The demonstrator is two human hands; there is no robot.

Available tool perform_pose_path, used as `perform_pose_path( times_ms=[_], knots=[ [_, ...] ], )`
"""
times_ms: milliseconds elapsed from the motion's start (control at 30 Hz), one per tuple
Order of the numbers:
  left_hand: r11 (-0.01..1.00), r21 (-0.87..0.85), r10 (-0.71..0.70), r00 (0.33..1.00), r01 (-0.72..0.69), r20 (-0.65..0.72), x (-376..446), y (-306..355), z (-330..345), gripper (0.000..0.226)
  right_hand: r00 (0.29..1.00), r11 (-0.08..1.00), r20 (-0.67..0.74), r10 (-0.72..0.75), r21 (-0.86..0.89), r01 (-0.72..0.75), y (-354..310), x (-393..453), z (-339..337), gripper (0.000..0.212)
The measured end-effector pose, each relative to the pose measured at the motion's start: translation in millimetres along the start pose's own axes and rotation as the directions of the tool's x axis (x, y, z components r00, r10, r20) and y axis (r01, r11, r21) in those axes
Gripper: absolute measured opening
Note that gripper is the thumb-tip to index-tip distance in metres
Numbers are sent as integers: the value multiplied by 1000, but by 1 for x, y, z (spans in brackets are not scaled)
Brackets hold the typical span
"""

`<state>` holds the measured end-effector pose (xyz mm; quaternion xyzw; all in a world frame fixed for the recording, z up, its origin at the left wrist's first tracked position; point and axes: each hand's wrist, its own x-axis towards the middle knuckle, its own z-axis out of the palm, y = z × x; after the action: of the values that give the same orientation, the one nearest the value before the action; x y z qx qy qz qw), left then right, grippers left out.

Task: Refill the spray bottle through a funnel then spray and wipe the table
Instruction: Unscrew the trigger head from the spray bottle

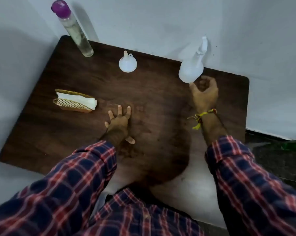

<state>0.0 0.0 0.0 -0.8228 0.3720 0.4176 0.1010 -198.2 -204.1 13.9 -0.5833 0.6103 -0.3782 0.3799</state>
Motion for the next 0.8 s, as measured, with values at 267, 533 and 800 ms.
perform_pose_path(
  times_ms=[267, 533, 800],
  knots=[
    [1000, 3, 11, 999, -12, 30, 13, -5, 0, 154, 992, 988, -21, -127, -86, 125, -12, 54, 37, 67],
    [1000, 21, 16, 999, -16, 35, 16, -7, 2, 156, 977, 975, -39, -211, -79, 208, -12, 71, 57, 41],
    [1000, 20, 11, 999, -11, 32, 17, -6, 3, 154, 979, 978, -3, -205, -46, 204, -18, 36, 35, 40]
  ],
)
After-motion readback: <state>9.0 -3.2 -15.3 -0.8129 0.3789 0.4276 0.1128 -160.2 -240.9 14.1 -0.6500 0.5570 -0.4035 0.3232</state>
